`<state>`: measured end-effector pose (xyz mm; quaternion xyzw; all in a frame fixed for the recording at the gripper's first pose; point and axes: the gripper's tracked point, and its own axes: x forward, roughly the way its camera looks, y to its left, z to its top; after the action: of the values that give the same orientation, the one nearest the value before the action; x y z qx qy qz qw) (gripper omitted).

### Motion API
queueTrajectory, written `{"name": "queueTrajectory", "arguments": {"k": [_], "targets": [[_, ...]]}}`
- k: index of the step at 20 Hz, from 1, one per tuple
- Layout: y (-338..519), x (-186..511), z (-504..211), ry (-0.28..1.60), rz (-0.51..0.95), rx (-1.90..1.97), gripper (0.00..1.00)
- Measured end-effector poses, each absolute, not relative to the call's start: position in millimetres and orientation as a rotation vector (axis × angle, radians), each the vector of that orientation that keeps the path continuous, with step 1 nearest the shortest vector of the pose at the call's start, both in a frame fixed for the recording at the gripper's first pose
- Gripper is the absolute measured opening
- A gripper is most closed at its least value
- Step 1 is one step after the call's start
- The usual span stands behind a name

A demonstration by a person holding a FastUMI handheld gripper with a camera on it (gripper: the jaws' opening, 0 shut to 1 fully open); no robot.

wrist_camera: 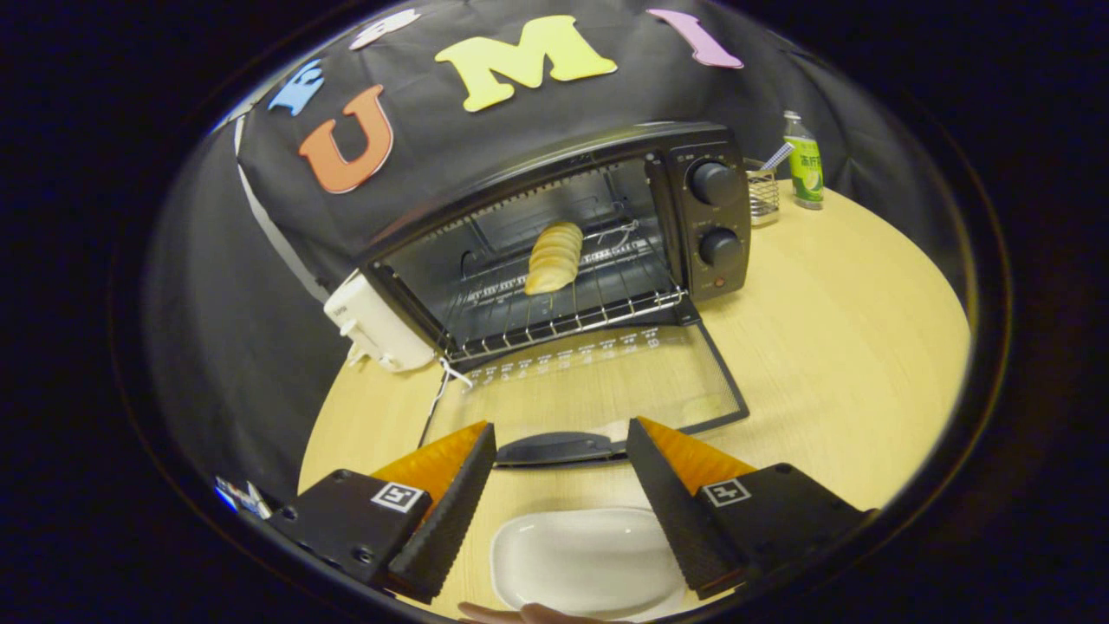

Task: Open the toaster oven, put the food inside, and close the toaster oven door.

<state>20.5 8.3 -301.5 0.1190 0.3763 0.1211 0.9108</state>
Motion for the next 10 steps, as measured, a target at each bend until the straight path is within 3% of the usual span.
{"name": "queueTrajectory", "arguments": {"k": [10], "targets": [[25,8,-349,0.807,0.153,-0.018,1.0]]}}
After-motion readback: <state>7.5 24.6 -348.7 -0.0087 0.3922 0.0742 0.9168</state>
